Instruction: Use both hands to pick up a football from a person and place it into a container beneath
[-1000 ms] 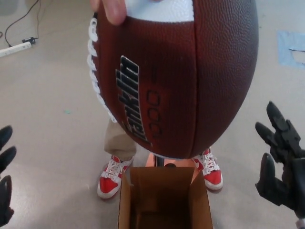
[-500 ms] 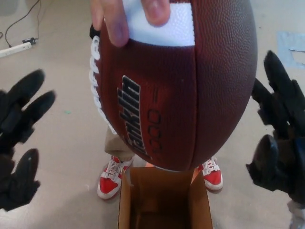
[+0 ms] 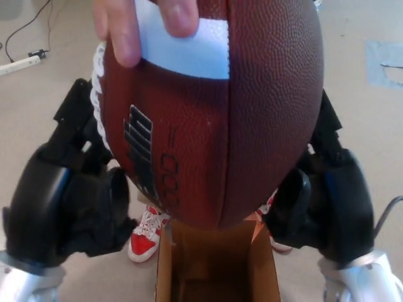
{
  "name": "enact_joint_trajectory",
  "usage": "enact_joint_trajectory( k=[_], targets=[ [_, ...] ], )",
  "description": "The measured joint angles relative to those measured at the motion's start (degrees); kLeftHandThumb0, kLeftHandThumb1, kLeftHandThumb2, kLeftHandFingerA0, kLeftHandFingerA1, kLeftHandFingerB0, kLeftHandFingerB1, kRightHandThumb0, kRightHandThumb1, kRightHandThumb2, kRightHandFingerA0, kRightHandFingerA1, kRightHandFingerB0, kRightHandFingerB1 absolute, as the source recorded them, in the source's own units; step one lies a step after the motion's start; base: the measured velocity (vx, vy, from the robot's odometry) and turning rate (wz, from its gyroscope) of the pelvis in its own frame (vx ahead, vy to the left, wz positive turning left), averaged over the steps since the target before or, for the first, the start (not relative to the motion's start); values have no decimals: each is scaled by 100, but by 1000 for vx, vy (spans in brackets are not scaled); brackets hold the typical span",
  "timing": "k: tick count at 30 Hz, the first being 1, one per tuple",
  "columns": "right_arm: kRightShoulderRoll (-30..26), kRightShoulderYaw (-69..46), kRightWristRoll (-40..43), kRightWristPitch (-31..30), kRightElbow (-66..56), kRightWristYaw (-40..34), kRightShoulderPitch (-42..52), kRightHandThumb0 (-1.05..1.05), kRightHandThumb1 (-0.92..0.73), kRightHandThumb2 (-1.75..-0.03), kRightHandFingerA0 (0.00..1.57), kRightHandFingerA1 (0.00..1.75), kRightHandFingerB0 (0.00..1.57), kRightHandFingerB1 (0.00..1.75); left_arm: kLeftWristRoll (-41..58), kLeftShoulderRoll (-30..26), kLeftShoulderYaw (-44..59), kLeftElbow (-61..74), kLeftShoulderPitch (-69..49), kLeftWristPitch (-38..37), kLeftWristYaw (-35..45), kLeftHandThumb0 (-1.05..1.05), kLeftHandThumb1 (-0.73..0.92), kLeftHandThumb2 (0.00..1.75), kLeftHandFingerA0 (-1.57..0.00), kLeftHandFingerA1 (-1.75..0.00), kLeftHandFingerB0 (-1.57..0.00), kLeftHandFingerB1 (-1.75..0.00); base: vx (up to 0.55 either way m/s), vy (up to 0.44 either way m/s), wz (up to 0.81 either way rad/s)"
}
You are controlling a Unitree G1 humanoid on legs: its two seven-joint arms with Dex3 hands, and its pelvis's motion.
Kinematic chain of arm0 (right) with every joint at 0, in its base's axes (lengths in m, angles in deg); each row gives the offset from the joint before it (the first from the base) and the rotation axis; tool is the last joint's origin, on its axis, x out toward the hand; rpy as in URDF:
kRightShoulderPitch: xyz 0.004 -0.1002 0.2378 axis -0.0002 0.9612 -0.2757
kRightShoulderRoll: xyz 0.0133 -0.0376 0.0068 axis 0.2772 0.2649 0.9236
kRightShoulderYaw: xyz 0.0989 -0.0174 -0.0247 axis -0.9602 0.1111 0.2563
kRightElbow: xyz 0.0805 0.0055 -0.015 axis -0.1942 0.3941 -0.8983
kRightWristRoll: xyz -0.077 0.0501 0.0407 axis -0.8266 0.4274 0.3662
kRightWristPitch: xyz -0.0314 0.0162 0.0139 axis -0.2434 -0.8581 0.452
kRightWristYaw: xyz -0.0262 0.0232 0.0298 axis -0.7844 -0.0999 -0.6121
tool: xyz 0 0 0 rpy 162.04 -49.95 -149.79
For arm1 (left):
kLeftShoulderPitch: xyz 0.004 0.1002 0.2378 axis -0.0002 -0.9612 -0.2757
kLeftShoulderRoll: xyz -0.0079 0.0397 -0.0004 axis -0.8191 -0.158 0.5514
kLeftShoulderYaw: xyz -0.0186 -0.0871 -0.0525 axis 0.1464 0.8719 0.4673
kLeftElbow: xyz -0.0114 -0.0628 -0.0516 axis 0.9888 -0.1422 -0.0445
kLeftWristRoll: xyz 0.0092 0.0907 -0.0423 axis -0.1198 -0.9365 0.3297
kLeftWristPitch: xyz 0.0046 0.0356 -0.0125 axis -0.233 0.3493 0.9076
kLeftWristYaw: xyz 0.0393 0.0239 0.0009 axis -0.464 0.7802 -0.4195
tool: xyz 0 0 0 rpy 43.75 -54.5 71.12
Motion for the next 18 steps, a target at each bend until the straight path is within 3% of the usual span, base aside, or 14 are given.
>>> enact_joint_trajectory(
  k=[2, 3, 7, 8, 9, 10, 11, 14, 15, 16, 17, 18],
  targets=[
    [49, 34, -33, -27, 8, -99, 2, -92, -92, -117, 0, 5, 0, 2, -105, 85, -120, -40, 33, -17, -124, -74, 92, 76, -2, -21, -7, -24, 0, 0, 0],
    [70, 46, -54, -39, 15, -146, 2, -92, -92, -117, 0, 4, 0, 2, -147, 132, -168, -61, 49, -24, -178, -79, 82, 113, 0, -19, -16, -26, 0, 0, 0],
    [146, 105, -155, -110, 91, -375, 1, -90, -92, -119, 0, 6, 0, 4, -355, 339, -378, -150, 123, -44, -452, -77, 81, 113, 0, -20, -16, -28, 0, 0, 0],
    [158, 126, -173, -134, 116, -435, 1, -89, -92, -119, 0, 6, 0, 4, -409, 394, -424, -170, 144, -44, -527, -74, 92, 76, -3, -20, -9, -24, 0, 0, 0],
    [163, 142, -189, -154, 137, -479, 1, -89, -92, -119, 0, 6, 0, 4, -458, 425, -461, -193, 162, -44, -583, -74, 92, 76, -3, -20, -9, -24, 0, 0, 0],
    [165, 160, -209, -184, 163, -532, 1, -87, -92, -119, 0, 7, 0, 5, -507, 445, -495, -231, 187, -44, -643, -71, 78, 112, 0, -24, -5, -29, 0, 0, 0],
    [166, 172, -231, -220, 193, -584, 0, -86, -92, -119, 0, 7, 0, 6, -560, 459, -526, -280, 223, -44, -697, -72, 92, 74, 0, -19, -9, -25, 0, 0, 0],
    [165, 197, -330, -328, 322, -721, -53, -86, -92, -119, 0, 7, 0, 7, -698, 464, -593, -459, 348, -44, -820, -81, 80, 88, -4, -15, -10, -23, 0, 0, 0],
    [165, 201, -370, -392, 401, -779, -90, -86, -92, -119, 0, 7, 0, 7, -742, 462, -618, -561, 417, -44, -867, -76, 92, 73, -1, -20, -9, -25, 0, 0, 0],
    [165, 203, -389, -430, 437, -809, -107, -86, -92, -119, 0, 7, 0, 7, -765, 462, -633, -610, 452, -44, -893, -76, 92, 73, -1, -20, -9, -25, 0, 0, 0],
    [165, 209, -406, -463, 481, -840, -135, -88, -92, -119, 0, 6, 0, 5, -788, 458, -652, -674, 492, -44, -914, -80, 79, 88, -5, -14, -9, -22, 0, 0, 0],
    [165, 210, -409, -471, 490, -846, -144, -88, -92, -119, 0, 6, 0, 5, -791, 458, -654, -684, 501, -43, -918, -80, 79, 88, -5, -14, -9, -22, 0, 0, 0]
  ],
)
